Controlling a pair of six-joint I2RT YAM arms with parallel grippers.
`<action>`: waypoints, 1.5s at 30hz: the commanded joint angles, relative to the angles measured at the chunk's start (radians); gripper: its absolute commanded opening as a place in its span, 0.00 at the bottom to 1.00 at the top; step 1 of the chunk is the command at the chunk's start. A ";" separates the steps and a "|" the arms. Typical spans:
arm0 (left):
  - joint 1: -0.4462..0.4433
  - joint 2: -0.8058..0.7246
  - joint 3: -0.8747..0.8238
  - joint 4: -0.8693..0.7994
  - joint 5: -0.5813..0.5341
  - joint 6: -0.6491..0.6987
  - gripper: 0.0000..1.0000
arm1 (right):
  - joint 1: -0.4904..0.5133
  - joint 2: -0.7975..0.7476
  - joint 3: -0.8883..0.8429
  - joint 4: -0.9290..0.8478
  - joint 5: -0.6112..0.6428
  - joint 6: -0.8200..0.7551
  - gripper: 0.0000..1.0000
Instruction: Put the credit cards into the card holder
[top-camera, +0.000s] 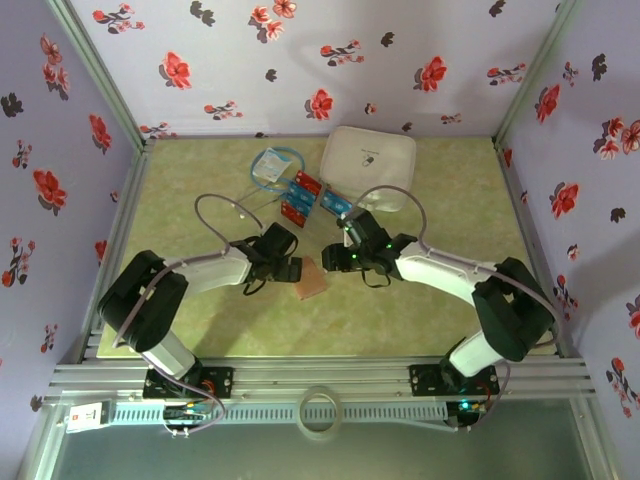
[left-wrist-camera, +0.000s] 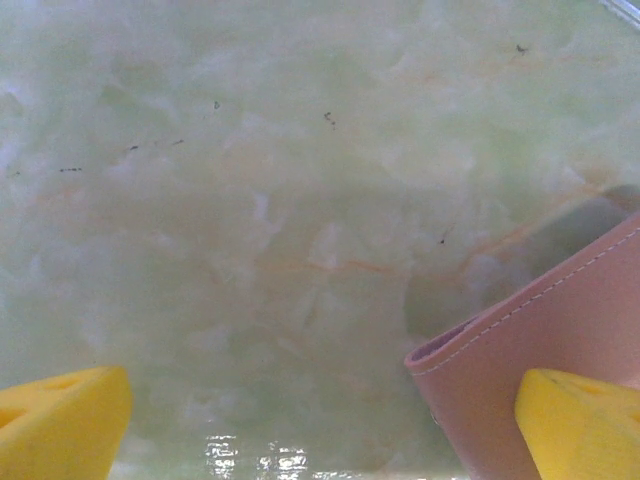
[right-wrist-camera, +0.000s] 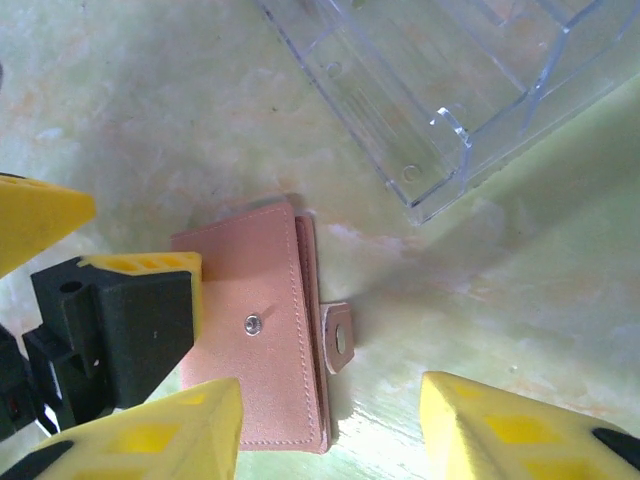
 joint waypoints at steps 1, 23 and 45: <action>-0.016 0.047 0.003 -0.077 -0.068 0.033 1.00 | -0.003 0.037 0.047 -0.064 0.010 -0.041 0.47; -0.027 0.069 0.008 -0.079 -0.082 0.036 1.00 | -0.003 0.145 0.105 -0.081 -0.015 -0.079 0.24; -0.031 0.071 0.005 -0.076 -0.082 0.032 1.00 | -0.003 0.145 0.128 -0.095 -0.012 -0.093 0.18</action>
